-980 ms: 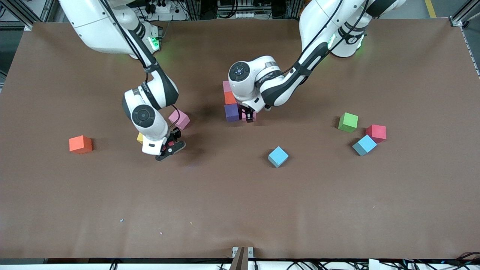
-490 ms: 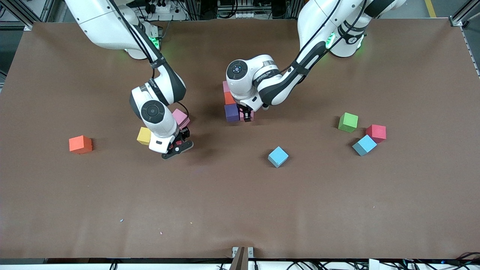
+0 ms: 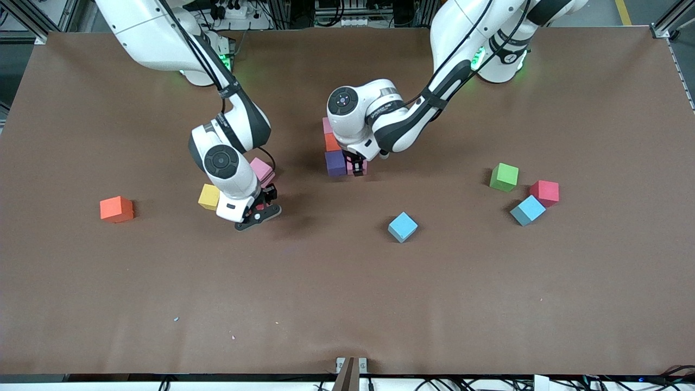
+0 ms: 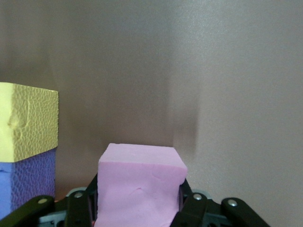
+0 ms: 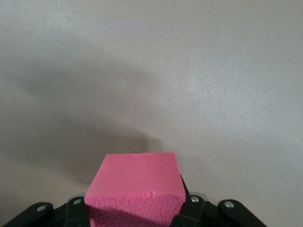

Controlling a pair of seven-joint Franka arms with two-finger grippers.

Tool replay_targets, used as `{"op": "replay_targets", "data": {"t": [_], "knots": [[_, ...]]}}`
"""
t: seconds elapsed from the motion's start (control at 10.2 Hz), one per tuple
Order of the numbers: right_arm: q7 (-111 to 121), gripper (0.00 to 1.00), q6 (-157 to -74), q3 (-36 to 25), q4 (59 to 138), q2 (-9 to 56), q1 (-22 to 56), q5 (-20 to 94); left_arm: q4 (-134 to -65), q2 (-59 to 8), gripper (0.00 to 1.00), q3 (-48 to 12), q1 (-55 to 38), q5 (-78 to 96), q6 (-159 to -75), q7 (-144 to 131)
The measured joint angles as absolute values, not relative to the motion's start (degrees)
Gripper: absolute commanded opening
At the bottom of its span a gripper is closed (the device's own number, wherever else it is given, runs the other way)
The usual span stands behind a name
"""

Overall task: Arrange 11 blocks into digit 3
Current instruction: 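Set the pink cube onto the orange cube with the left gripper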

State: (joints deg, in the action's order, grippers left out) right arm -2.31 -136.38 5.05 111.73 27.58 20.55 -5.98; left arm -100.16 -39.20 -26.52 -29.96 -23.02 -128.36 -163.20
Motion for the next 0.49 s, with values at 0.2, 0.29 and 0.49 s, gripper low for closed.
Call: {"op": "replay_targets", "data": {"t": [0.2, 0.29, 0.49], "knots": [[-2.9, 0.18, -136.3, 5.1, 111.7, 27.6, 20.8, -5.8, -100.2, -39.2, 0.0, -26.5, -30.0, -23.0, -128.4, -163.6], [-4.1, 0.18, -136.0, 5.1, 111.6, 27.6, 21.1, -5.8, -100.2, -39.2, 0.0, -26.4, -30.0, -23.0, -128.4, -163.9], [-5.9, 0.18, -135.7, 5.1, 111.5, 27.6, 22.3, -5.8, -100.1, -39.2, 0.0, -26.4, -30.0, -23.0, -128.4, -164.0]]}}
